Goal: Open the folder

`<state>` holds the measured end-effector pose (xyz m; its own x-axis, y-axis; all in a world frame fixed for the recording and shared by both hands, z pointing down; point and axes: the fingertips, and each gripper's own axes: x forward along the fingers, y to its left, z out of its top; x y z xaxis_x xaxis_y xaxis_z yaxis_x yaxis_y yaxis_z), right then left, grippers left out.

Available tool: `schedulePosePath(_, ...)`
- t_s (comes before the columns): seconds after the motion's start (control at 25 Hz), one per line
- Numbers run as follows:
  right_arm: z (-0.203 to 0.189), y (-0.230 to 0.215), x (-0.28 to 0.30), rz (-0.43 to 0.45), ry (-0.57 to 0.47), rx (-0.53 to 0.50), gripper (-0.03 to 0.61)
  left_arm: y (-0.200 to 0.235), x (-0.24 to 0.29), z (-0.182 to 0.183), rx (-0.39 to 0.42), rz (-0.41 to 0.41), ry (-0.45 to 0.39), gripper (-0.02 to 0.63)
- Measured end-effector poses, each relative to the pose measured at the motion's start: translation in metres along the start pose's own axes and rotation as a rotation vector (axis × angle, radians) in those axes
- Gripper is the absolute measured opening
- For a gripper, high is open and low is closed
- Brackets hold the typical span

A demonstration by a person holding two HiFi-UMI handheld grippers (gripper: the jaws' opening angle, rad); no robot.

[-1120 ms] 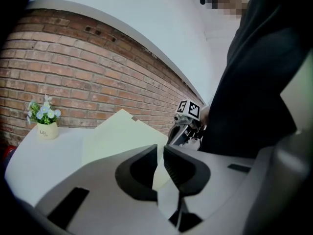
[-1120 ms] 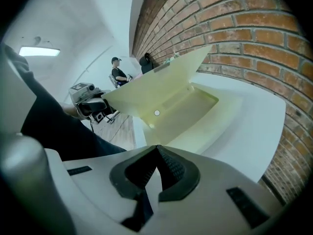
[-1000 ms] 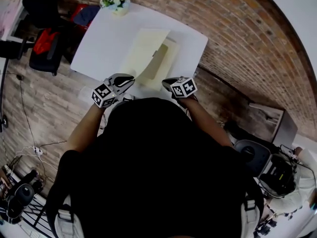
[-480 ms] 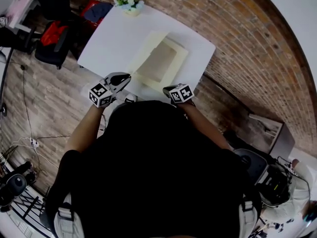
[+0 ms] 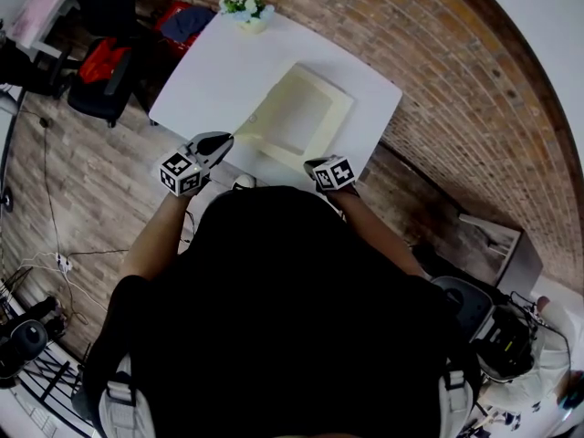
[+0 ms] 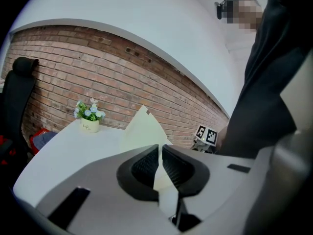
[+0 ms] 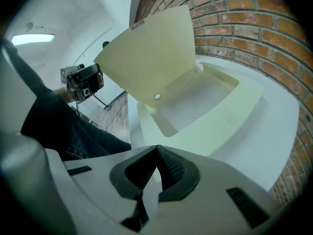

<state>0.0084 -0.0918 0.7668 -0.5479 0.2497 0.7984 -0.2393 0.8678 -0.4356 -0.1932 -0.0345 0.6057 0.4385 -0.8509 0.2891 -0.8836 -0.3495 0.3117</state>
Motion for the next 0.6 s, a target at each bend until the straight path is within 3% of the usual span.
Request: schedulePosePath(0.6,-0.006,-0.006,0.016,-0.082,0.028,0.041,0.023,0.057,-0.036,-0.016,-0.120,0.093,-0.041,0.026)
